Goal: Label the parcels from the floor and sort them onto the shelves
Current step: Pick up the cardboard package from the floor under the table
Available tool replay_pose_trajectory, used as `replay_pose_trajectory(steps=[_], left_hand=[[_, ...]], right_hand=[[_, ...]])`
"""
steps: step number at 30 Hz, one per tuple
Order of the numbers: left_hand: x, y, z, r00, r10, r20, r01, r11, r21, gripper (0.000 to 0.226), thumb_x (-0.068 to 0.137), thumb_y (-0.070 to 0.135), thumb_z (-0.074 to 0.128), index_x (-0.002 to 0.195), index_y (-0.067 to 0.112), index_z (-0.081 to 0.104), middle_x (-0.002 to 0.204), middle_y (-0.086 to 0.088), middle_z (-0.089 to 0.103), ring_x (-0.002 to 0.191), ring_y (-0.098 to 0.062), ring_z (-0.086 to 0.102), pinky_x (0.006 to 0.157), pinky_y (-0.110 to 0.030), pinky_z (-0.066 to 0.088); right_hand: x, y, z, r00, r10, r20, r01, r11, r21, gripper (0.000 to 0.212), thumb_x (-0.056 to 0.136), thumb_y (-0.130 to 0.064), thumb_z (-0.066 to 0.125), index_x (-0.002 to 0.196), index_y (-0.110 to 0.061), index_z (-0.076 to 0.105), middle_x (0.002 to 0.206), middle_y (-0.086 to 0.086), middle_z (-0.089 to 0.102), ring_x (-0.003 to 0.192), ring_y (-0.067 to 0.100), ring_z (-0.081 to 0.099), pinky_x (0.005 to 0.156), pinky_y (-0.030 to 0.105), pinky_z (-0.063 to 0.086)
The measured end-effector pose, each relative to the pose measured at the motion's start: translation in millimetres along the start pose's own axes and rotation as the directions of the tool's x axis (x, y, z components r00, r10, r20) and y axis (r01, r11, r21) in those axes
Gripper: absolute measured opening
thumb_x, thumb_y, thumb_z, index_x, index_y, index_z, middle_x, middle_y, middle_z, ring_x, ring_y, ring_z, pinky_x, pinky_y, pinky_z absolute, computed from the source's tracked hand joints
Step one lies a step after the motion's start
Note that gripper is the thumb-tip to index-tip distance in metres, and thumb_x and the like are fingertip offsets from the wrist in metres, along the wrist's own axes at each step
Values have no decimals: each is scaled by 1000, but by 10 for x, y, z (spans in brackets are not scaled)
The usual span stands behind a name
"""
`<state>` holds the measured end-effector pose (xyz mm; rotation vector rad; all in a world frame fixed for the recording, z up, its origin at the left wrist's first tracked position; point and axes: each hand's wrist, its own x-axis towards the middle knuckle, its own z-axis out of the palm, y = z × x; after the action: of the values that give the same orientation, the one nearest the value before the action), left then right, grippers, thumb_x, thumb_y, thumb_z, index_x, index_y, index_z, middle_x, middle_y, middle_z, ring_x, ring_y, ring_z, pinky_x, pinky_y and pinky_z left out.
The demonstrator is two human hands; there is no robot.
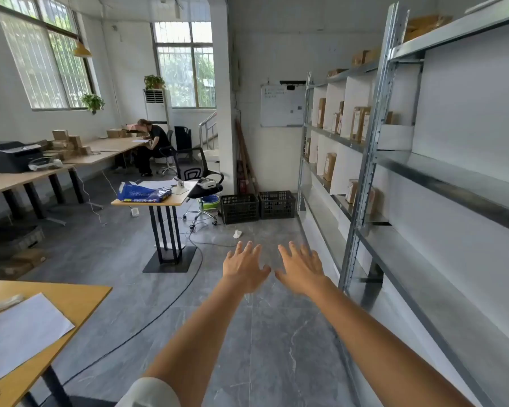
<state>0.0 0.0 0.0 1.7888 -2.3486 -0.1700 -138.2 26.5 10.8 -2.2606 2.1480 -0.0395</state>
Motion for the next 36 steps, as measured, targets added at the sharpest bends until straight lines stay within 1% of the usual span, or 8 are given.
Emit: replay_pose_trajectory(steps=[6, 10, 14, 17, 20, 24, 32, 36], left_hand=[[860, -196, 166, 999, -35, 30, 33, 997, 66, 69, 94, 50, 34, 153, 21, 14, 162, -4, 12, 151, -23, 4, 122, -44, 12], [1601, -362, 171, 996, -69, 47, 63, 991, 120, 70, 92, 51, 38, 151, 18, 21, 161, -4, 17, 151, -24, 8, 122, -46, 13], [2268, -496, 128, 996, -89, 4, 88, 990, 107, 70, 90, 51, 40, 150, 19, 23, 160, -4, 21, 150, -25, 11, 121, -46, 17], [2591, -689, 177, 991, -125, 40, 120, 987, 102, 70, 91, 52, 39, 151, 22, 21, 161, -3, 19, 150, -24, 10, 121, -47, 15], [2921, -954, 231, 983, -175, 61, 169, 981, 94, 68, 92, 52, 37, 151, 23, 21, 161, -2, 16, 151, -24, 7, 121, -49, 15], [3386, -1343, 300, 970, -213, 113, 199, 972, 126, 66, 93, 51, 34, 151, 26, 17, 163, 0, 8, 151, -24, 4, 121, -49, 13], [4580, -2517, 266, 950, -300, 89, 295, 953, 64, 68, 94, 53, 33, 152, 23, 16, 163, -2, 10, 151, -27, 5, 121, -50, 14], [5151, -3140, 113, 943, -321, 85, 320, 947, 31, 67, 94, 53, 35, 151, 23, 19, 162, -3, 13, 150, -28, 8, 120, -53, 15]], right_hand=[[911, 159, 88, 999, 1, 43, -3, 999, 43, 70, 96, -47, 36, 153, -18, 5, 161, 14, 6, 148, 36, 6, 120, 51, 10], [1688, 277, 125, 998, -32, 59, 27, 997, 71, 70, 96, -45, 37, 153, -18, 6, 161, 13, 4, 148, 36, 6, 119, 52, 12], [2413, 331, 157, 995, -56, 78, 51, 997, 55, 69, 97, -43, 37, 152, -17, 5, 161, 13, 3, 148, 36, 5, 120, 51, 11], [2825, 297, 172, 991, -86, 103, 81, 995, 56, 71, 96, -42, 39, 153, -17, 4, 161, 14, 5, 148, 37, 6, 120, 51, 11], [3263, 228, 210, 981, -130, 144, 129, 992, 15, 73, 96, -44, 38, 153, -17, 1, 162, 13, 1, 148, 37, 4, 119, 52, 10], [3900, 15, 279, 964, -181, 192, 187, 982, -10, 73, 96, -47, 37, 153, -18, 1, 162, 12, -3, 148, 38, 1, 118, 55, 8], [5520, -757, 367, 945, -267, 188, 277, 960, -29, 71, 96, -45, 35, 153, -17, 1, 161, 12, 2, 148, 37, 5, 118, 55, 11], [6320, -1216, 326, 943, -264, 204, 275, 961, -26, 72, 97, -45, 34, 153, -17, -2, 162, 13, 0, 148, 36, 2, 119, 54, 6]])
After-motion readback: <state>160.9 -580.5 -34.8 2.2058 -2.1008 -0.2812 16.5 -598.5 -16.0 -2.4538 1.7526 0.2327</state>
